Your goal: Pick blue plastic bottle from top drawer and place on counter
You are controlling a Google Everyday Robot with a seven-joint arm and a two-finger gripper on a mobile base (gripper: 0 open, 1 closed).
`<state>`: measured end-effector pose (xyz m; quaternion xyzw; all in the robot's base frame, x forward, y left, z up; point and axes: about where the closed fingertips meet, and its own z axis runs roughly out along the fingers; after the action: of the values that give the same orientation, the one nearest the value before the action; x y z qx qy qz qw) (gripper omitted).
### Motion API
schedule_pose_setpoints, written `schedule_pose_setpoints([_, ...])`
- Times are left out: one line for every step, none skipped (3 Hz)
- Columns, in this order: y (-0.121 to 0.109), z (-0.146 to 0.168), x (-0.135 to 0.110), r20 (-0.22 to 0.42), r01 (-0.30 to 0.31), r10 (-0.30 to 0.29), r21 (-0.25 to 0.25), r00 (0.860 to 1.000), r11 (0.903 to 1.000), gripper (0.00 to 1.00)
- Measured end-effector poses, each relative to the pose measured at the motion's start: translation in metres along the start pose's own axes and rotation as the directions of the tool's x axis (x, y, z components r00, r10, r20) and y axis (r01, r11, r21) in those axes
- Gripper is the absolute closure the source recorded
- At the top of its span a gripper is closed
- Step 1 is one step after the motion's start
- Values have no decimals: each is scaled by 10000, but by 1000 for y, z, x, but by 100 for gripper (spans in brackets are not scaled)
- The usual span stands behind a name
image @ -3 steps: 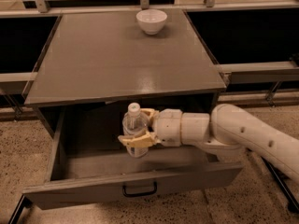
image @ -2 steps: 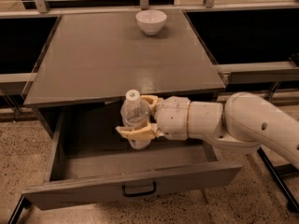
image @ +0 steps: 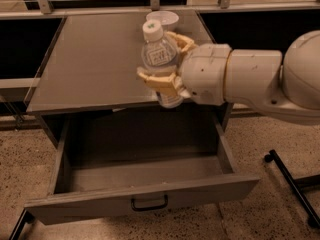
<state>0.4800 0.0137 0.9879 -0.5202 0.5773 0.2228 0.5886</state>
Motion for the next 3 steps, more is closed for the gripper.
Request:
schedule_pose_setpoints([-58, -17, -19, -118, -338, 364, 1749, 9993, 9840, 100])
schedule_pose_setpoints([-110, -33, -6, 74, -919, 941, 3052, 9955, 9478, 100])
schedule_pose_setpoints([-160, -40, 19, 789, -2113, 1961, 3879, 9774, 8971, 100])
